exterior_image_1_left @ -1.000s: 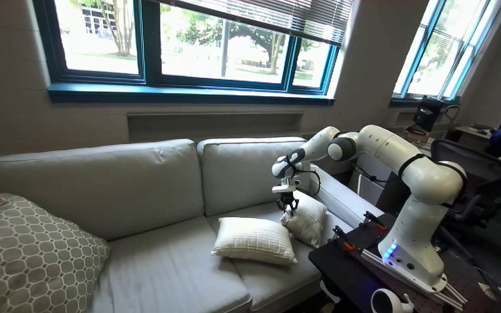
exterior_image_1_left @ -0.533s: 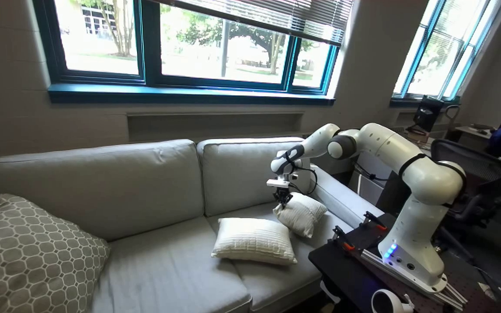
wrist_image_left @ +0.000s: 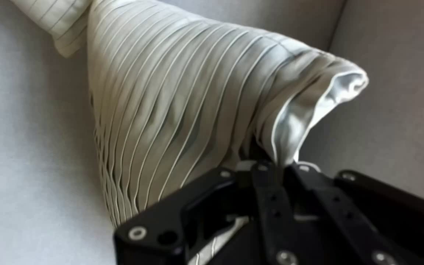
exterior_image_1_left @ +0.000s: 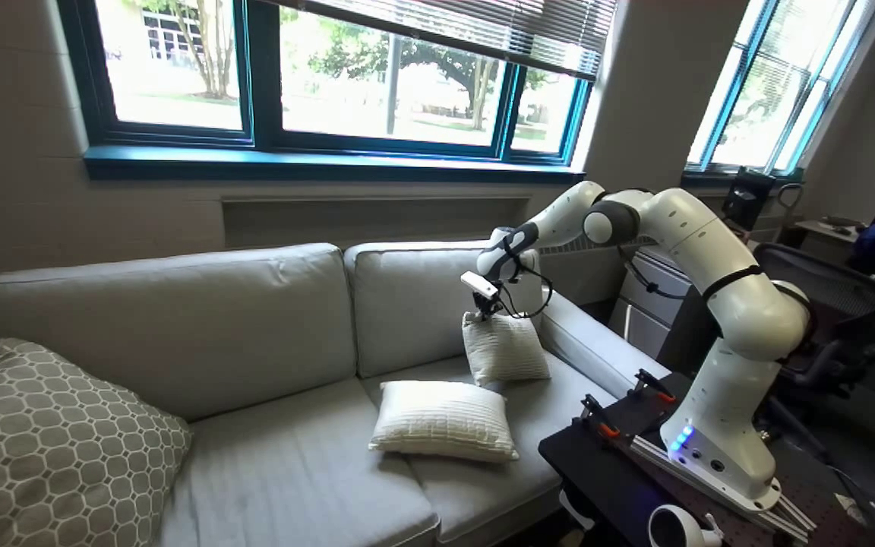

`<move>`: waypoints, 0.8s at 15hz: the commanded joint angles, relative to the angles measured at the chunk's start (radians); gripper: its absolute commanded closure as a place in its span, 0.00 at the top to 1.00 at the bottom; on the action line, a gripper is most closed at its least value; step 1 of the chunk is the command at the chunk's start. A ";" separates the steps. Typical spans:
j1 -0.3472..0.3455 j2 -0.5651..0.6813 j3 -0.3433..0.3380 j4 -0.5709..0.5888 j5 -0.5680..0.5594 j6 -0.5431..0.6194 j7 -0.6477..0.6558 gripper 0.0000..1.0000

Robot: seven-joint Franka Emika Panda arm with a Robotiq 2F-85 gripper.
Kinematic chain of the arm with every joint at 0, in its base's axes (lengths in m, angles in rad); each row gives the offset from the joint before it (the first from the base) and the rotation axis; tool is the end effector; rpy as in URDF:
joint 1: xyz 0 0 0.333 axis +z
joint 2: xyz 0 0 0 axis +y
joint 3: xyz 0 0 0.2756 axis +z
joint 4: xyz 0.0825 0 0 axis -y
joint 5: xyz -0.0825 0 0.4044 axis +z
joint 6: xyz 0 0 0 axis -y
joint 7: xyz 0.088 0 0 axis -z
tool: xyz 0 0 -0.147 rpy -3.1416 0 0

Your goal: Move the small pillows to the right

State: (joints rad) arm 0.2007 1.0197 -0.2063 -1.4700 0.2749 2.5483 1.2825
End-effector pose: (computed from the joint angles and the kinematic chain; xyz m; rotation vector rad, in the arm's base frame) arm 0.6911 0.0077 0.0055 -2.3602 2.0014 -0.1168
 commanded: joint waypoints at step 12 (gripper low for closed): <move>0.349 -0.453 -0.335 -0.841 0.144 0.717 0.547 0.04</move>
State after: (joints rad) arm 0.3872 0.6829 -0.4030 -2.1135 0.3503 3.1706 1.7395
